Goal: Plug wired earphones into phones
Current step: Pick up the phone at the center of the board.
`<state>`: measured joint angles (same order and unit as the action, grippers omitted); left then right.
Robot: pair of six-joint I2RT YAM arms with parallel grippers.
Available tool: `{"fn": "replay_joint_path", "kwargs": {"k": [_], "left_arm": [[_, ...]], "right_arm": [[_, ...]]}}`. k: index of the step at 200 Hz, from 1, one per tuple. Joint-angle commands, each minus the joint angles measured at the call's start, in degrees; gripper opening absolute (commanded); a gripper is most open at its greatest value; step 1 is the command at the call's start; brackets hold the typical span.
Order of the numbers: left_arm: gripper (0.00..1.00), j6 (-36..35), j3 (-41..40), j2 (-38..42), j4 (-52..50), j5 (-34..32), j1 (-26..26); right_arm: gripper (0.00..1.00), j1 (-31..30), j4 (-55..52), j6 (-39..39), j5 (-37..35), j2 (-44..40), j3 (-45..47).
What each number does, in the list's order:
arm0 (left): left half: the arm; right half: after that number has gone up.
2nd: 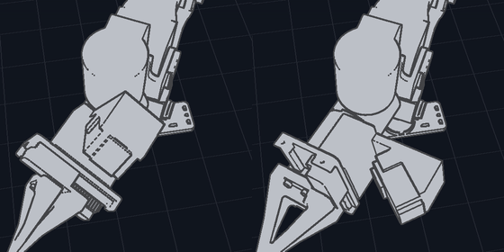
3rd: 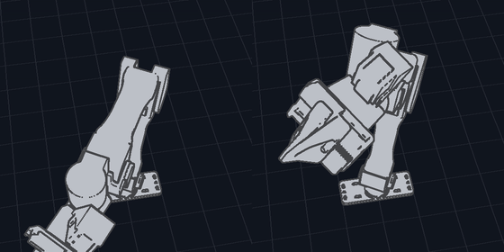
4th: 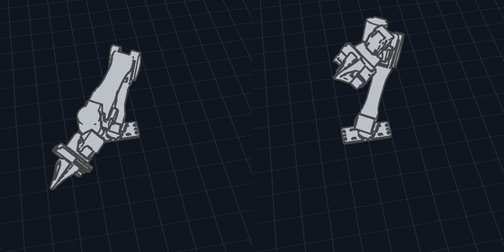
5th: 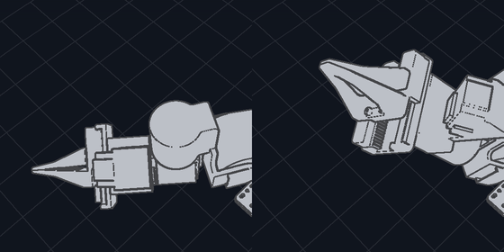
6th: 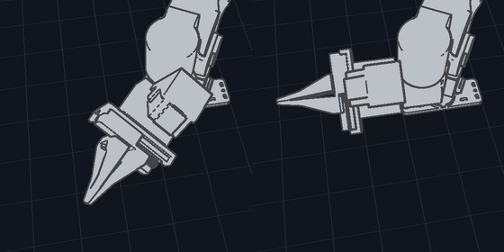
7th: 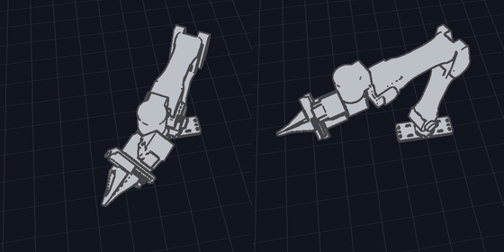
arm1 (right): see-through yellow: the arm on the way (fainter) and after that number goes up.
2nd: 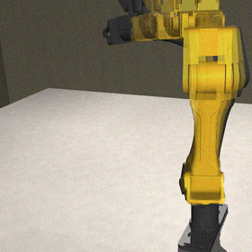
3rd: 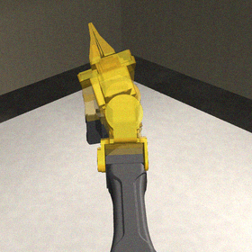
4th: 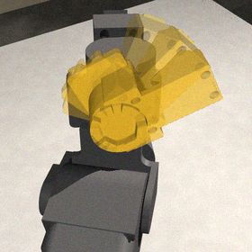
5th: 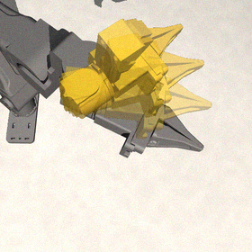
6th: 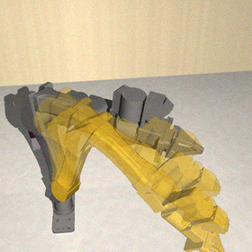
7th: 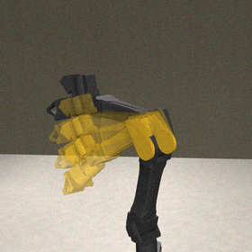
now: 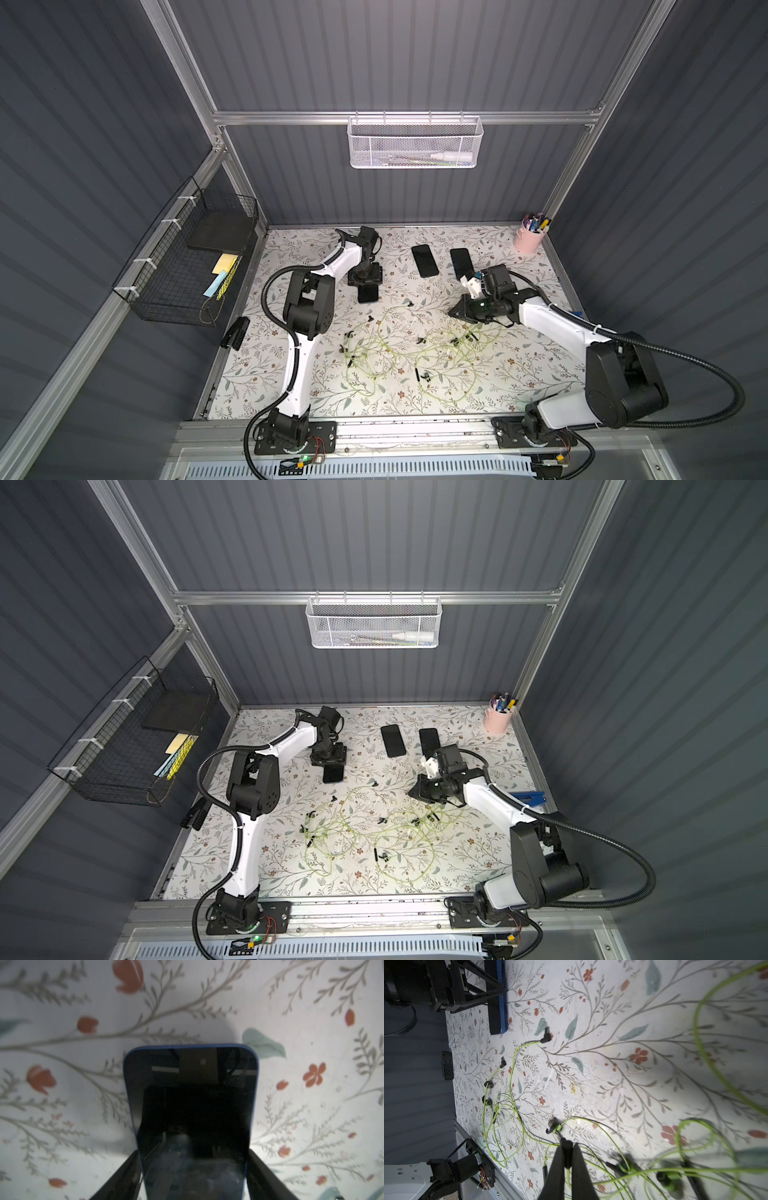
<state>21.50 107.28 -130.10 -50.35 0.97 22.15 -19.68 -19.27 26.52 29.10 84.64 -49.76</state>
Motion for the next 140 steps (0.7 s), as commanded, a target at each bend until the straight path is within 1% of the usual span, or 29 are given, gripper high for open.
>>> {"fn": "replay_joint_path", "kwargs": {"k": [1, 26, 46, 49, 55, 78, 96, 102, 107, 109, 117, 137, 138, 140], "left_arm": [[0.70, 7.0, -2.8, 6.7, 4.8, 5.5, -0.4], [0.70, 12.0, -5.8, 10.1, 7.2, 10.9, -1.2], [0.68, 18.4, -9.6, 12.6, 11.7, 17.4, -2.8], [0.67, 19.7, -10.2, 13.0, 12.4, 19.6, -3.1], [0.66, 21.9, -11.6, 13.8, 14.4, 21.7, -3.5], [0.61, 34.5, -18.0, 17.1, 23.4, 27.8, -4.8], [0.54, 45.0, -23.2, 19.3, 31.5, 32.1, -5.7], [0.50, 47.6, -24.9, 20.0, 33.9, 33.1, -5.9], [0.47, 50.2, -25.7, 20.5, 35.8, 33.8, -5.9], [0.47, 51.7, -27.4, 20.7, 36.8, 34.0, -6.0], [0.44, 55.9, -30.1, 21.5, 39.7, 34.7, -6.0], [0.36, 65.7, -36.9, 24.2, 49.2, 34.4, -6.0], [0.36, 67.5, -37.1, 24.2, 49.5, 34.4, -6.0], [0.35, 68.2, -37.8, 24.4, 50.4, 34.3, -6.0]], "right_arm": [[0.07, -3.4, 3.6, 0.7, 1.0, 3.9, -2.8], [0.07, -7.0, 7.3, 1.8, 2.8, 8.2, -5.8], [0.07, -9.1, 10.9, 2.8, 3.7, 9.8, -6.6], [0.07, -9.3, 11.4, 2.9, 3.6, 9.8, -6.5], [0.07, -9.9, 12.2, 2.9, 3.4, 10.0, -6.5], [0.06, -10.9, 16.0, 3.5, 1.3, 9.6, -4.8], [0.05, -11.5, 20.6, 4.3, 0.4, 9.1, -2.8], [0.05, -11.8, 21.6, 4.5, -0.1, 8.8, -2.4], [0.05, -11.9, 22.2, 4.6, -0.6, 8.7, -2.2], [0.05, -12.1, 22.4, 4.5, -0.9, 8.7, -2.2], [0.05, -12.5, 23.0, 4.6, -1.6, 8.6, -2.3], [0.04, -14.2, 25.0, 3.8, -4.4, 8.1, -2.7], [0.04, -14.3, 25.1, 3.7, -4.6, 8.2, -2.7], [0.04, -14.5, 25.1, 3.5, -5.0, 8.2, -2.8]]}}
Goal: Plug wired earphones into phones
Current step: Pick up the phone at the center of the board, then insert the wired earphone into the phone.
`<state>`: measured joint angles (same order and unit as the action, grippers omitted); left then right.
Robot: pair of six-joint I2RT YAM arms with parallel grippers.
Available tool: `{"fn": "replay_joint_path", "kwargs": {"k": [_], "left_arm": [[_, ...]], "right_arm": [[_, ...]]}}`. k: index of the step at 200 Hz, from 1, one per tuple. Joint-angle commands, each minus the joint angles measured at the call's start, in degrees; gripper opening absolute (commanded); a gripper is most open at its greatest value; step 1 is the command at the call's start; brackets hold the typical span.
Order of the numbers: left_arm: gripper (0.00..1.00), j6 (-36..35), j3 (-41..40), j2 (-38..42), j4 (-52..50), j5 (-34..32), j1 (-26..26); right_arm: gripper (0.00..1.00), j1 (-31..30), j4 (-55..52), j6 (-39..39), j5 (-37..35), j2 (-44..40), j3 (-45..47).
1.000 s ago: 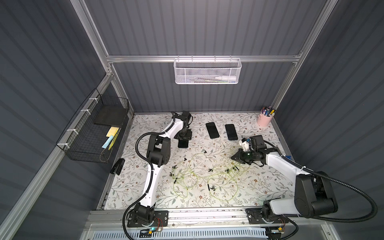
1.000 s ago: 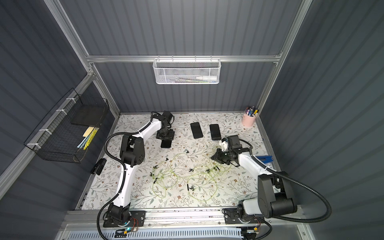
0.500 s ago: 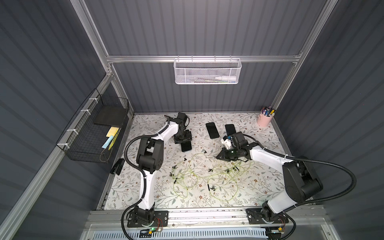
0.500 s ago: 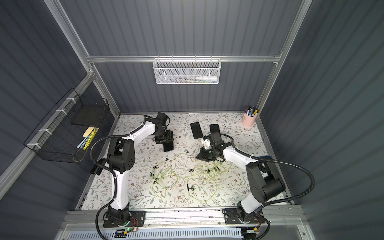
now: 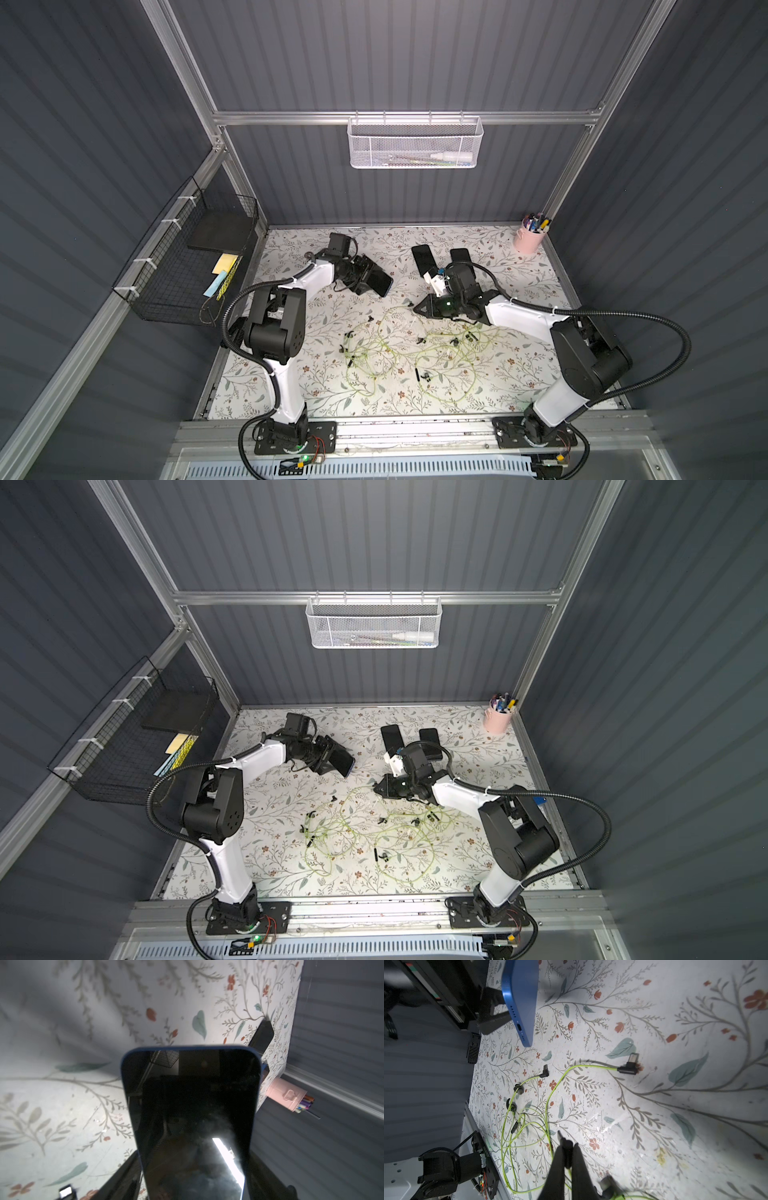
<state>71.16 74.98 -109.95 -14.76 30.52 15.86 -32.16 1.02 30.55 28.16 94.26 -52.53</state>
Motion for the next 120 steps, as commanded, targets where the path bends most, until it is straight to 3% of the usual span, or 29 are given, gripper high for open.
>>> {"fn": "replay_joint_path", "kwargs": {"k": [1, 42, 120], "left_arm": [[0.35, 19.1, -5.8, 4.5, 15.1, 4.7, 0.3], [0.22, 32.8, -17.7, 12.0, 26.9, -0.5, 0.4], [0.10, 33.6, -20.7, 14.2, 28.1, -1.7, 0.3]], "right_arm": [[0.04, -2.1, 4.9, -0.5, -4.3, -1.4, -0.1], [0.03, -5.3, 7.4, -4.7, -14.4, -3.0, -1.0], [0.01, -6.7, 8.0, -8.3, -18.4, -3.3, -3.7]]}}
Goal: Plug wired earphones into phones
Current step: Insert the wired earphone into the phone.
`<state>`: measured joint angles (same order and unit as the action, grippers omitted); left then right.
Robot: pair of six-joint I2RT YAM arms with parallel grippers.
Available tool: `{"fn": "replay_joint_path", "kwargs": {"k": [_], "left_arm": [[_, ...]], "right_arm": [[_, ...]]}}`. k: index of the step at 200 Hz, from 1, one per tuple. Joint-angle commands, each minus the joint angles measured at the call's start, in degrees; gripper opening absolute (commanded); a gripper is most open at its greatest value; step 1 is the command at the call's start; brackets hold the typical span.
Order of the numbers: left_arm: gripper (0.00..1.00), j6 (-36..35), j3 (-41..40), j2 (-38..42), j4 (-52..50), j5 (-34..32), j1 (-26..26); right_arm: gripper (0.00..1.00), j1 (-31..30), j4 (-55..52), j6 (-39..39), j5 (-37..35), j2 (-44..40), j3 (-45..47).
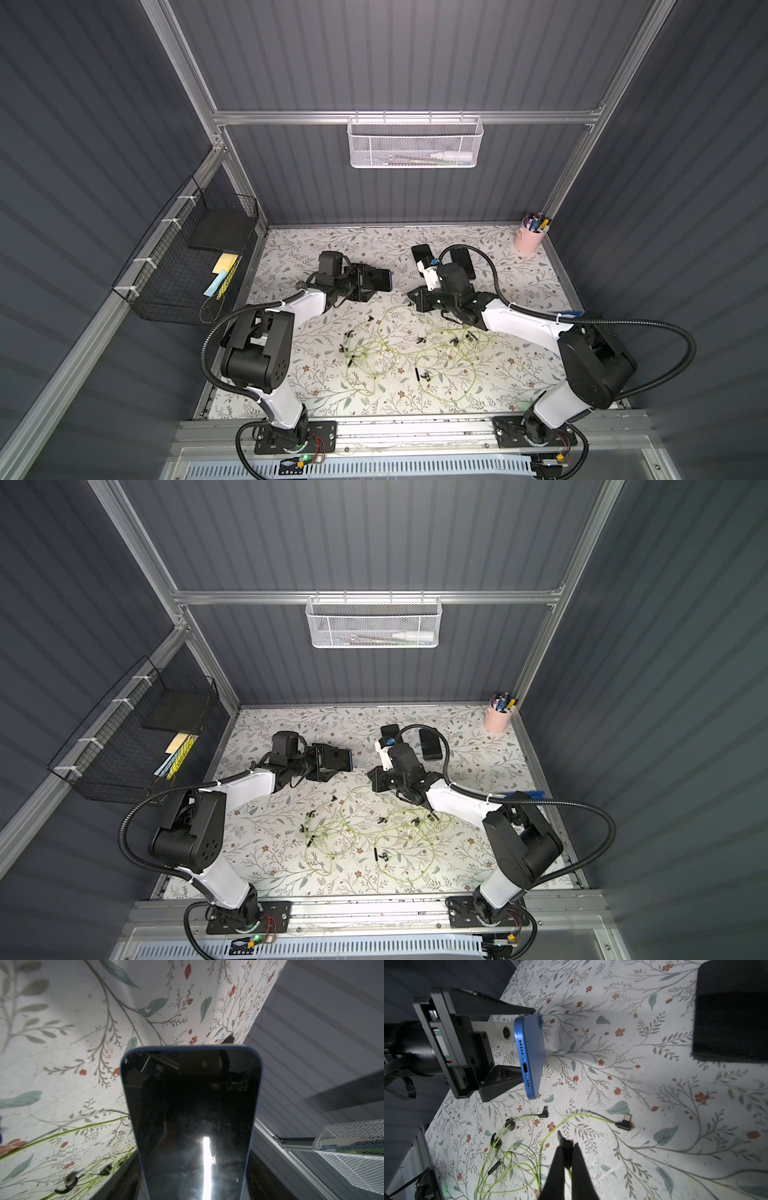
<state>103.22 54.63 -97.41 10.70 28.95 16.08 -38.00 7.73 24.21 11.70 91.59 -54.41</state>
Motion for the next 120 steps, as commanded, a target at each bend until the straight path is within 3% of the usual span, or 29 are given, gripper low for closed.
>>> {"fn": "replay_joint_path", "kwargs": {"k": [1, 120], "left_arm": [[0.10, 1.6, -0.4, 1.6, 2.6, -0.1, 0.2], [0.04, 1.0, -1.7, 2.3, 4.0, -0.4, 0.3]], "right_arm": [[0.01, -0.8, 1.3, -2.0, -2.0, -0.6, -1.9], [0.01, -2.4, 3.0, -2.6, -2.5, 3.9, -7.8]]}}
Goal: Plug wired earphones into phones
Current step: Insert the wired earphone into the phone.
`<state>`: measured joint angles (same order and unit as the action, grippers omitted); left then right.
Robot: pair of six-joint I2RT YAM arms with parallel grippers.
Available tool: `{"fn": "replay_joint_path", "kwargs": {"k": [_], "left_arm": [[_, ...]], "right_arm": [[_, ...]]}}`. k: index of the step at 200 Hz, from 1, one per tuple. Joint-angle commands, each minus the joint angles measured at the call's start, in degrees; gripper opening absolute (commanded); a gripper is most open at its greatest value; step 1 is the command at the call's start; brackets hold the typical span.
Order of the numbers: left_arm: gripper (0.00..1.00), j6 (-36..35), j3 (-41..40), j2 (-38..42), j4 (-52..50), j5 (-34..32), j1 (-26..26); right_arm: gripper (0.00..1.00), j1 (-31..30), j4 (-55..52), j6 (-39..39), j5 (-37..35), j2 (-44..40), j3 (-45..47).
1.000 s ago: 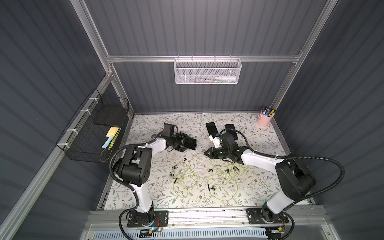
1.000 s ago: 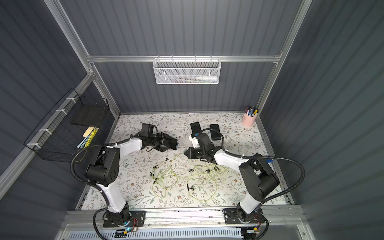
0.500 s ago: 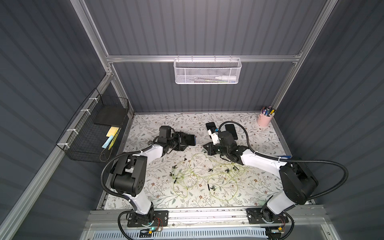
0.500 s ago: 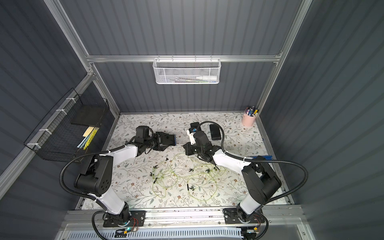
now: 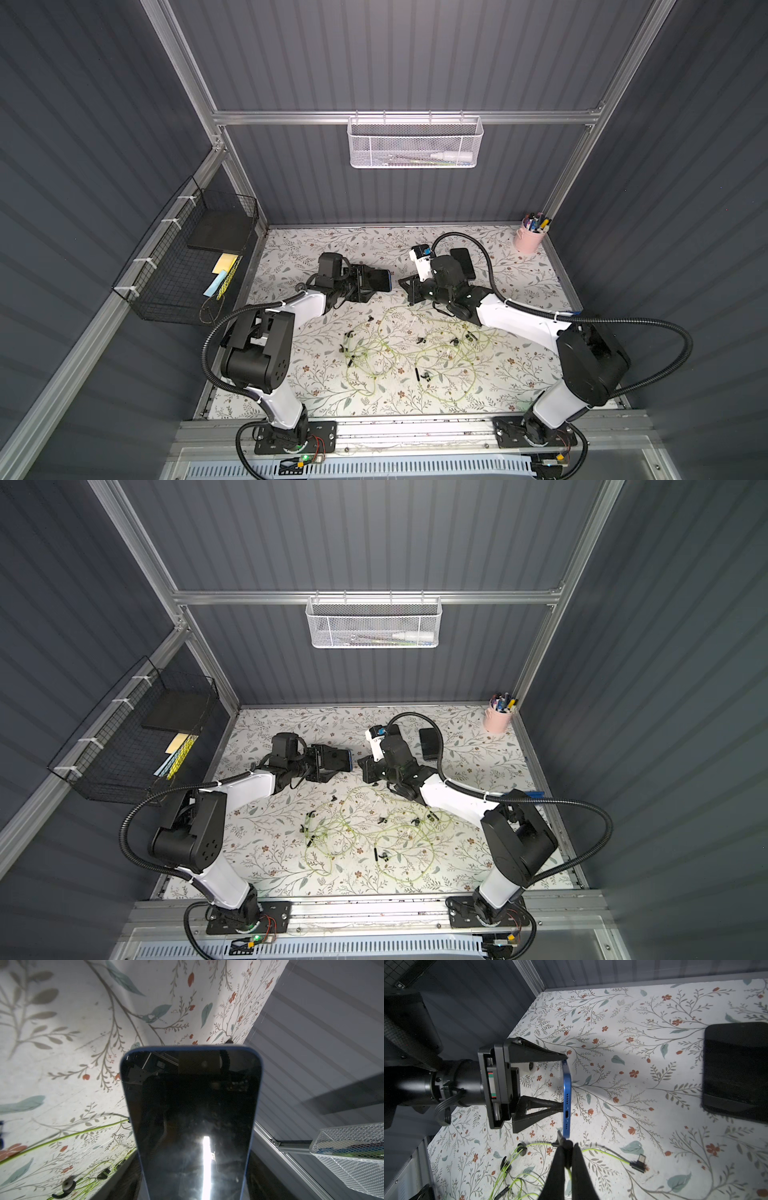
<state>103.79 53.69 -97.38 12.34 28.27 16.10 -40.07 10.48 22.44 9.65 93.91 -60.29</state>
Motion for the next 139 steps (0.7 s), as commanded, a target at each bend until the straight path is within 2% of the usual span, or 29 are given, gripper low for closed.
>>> {"fn": "replay_joint_path", "kwargs": {"k": [1, 139], "left_arm": [[0.04, 0.4, -0.8, 2.3, 2.3, 0.2, 0.3], [0.03, 0.2, -1.0, 2.3, 2.8, 0.1, 0.7]], "right_arm": [[0.02, -0.4, 0.2, -0.8, -0.4, 1.6, -2.0], [0.01, -0.8, -0.5, -0.6, -0.5, 5.0, -4.5]]}}
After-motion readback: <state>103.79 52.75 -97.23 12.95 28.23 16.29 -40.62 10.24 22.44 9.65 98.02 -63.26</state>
